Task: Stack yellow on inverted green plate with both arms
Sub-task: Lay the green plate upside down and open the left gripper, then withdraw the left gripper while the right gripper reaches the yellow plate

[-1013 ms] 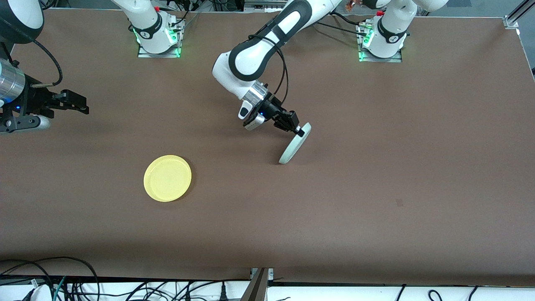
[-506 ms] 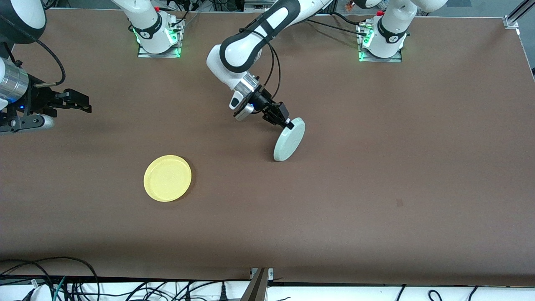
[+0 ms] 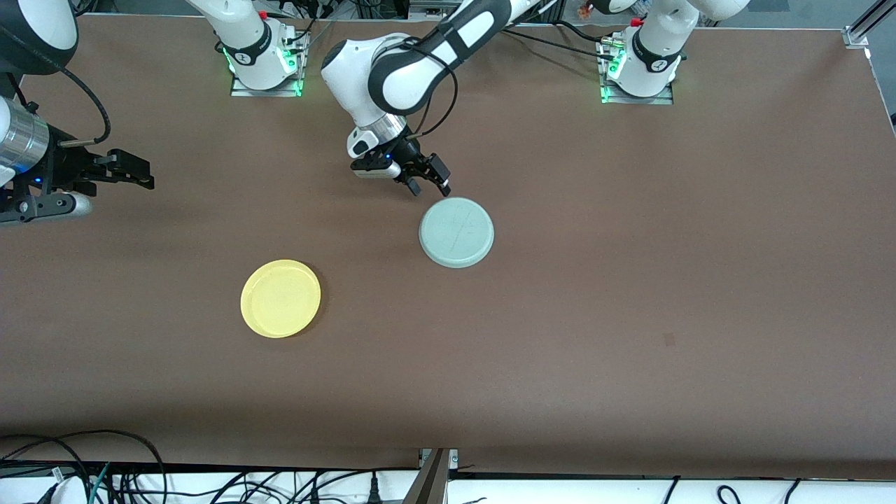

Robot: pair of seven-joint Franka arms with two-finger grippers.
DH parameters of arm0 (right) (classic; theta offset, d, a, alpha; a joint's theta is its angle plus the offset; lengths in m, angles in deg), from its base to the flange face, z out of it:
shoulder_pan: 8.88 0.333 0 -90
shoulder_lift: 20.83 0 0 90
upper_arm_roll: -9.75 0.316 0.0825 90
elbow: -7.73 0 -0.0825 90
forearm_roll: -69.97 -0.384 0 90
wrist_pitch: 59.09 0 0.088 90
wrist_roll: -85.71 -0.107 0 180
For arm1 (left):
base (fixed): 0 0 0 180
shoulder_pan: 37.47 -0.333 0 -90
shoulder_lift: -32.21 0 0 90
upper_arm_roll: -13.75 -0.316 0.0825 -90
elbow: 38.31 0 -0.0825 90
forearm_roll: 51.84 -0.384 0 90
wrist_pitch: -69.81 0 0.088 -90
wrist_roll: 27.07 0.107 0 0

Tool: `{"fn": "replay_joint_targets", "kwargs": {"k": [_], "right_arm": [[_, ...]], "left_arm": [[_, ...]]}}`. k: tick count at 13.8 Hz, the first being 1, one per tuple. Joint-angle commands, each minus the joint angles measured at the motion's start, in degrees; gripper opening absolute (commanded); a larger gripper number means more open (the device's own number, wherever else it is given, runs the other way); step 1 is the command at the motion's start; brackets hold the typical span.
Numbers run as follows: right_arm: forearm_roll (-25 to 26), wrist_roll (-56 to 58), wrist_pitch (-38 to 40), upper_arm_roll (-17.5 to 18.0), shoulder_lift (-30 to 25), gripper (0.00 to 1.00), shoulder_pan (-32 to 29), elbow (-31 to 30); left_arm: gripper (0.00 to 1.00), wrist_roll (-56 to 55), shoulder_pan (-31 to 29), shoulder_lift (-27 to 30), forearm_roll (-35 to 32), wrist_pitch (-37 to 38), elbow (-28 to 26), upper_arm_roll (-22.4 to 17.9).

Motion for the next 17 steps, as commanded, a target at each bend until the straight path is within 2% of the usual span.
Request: {"fn": "replay_joint_targets", "kwargs": {"k": [1,4,7,9,14,16,17], "right_arm": [[-0.9,-0.2,0.4,-0.2,-0.4,1.00,0.0,-0.4],[-0.9,-0.1,0.1,-0.2,0.2,1.00,0.0,-0.4],[-1.1,-0.1,-1.3,-0.2,2.5,1.00,0.1,-0.5],[-3.4,0.1,-3.8,-0.2,4.6,1.00,0.0,-0.9],[-3.5,0.7,-11.9,-0.2,10.3,1.00,0.1,-2.9],[-3.2,0.8,-15.8,0.0,13.9,1.00,0.4,-3.0],[-3.2,0.8,-17.8,-0.1,15.5,1.00,0.4,-3.1]], "left_arm": [[1.00,0.8,-3.5,-0.1,3.8,-1.7,1.5,0.6],[1.00,2.4,-11.6,4.2,12.8,-1.6,1.3,0.6],[1.00,12.6,-21.8,10.6,19.3,1.0,0.5,0.4],[1.00,17.6,-27.8,14.2,19.3,5.8,0.3,0.4],[1.00,34.6,-43.8,20.3,22.4,11.6,-0.6,0.7],[1.00,42.2,-47.8,22.3,27.1,15.1,-1.1,0.4],[1.00,44.2,-49.2,23.3,27.2,17.3,-1.7,0.5]]}}
